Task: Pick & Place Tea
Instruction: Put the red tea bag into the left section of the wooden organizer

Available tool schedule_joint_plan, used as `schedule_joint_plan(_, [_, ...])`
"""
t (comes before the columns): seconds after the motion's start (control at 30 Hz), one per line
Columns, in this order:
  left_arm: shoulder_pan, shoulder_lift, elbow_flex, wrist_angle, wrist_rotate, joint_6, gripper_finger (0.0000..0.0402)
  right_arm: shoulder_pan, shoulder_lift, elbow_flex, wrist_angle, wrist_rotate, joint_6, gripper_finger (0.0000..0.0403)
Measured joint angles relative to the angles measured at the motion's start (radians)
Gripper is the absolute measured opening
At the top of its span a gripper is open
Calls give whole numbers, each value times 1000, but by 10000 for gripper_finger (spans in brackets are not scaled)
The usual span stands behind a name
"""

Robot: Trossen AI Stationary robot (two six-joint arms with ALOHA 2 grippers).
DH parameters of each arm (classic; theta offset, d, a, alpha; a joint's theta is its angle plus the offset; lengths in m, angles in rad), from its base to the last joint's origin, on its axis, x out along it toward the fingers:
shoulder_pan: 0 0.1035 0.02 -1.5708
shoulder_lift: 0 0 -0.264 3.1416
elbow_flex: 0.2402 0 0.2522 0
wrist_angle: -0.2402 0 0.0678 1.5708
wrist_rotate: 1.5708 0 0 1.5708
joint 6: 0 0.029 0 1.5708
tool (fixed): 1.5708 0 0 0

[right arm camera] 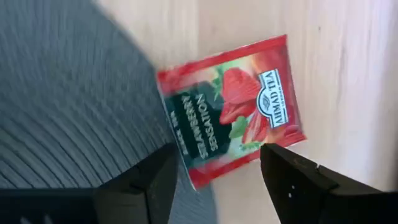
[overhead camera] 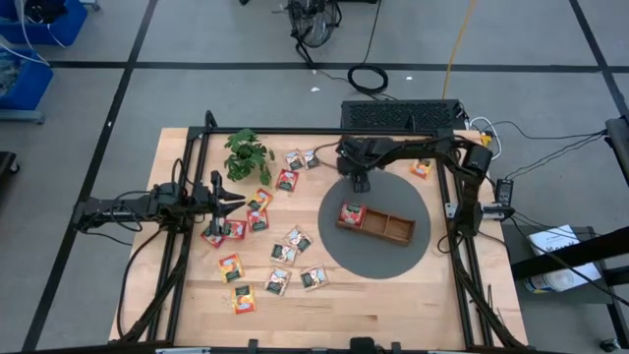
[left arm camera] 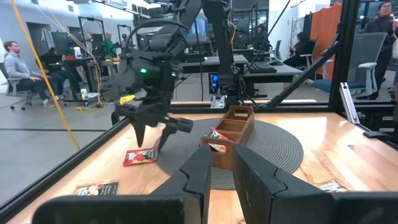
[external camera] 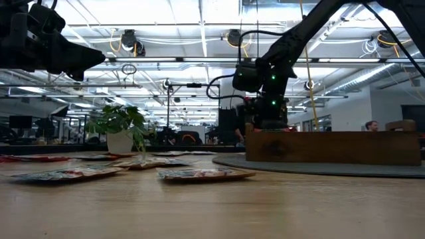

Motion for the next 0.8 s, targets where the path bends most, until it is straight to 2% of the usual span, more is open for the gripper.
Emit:
schedule_joint_plan(0.1, [0, 0, 0, 0, 0, 0, 72, -23, 0, 6, 1, -98, 106, 210])
schedule_joint_plan(0.27, [0, 0, 0, 0, 0, 0, 72, -34, -20, 7, -8, -162, 237, 210])
schedule_joint_plan(0.53, [0, 0, 0, 0, 0, 0, 72, -47, -49, 9, 16, -178, 536, 210])
schedule_joint_plan(0.63, [0, 0, 0, 0, 0, 0, 72, -62, -49, 9, 28, -216, 613, 210])
schedule_joint_plan(0.8, [0, 0, 0, 0, 0, 0, 72, -72, -48, 9, 81, -216, 669, 210])
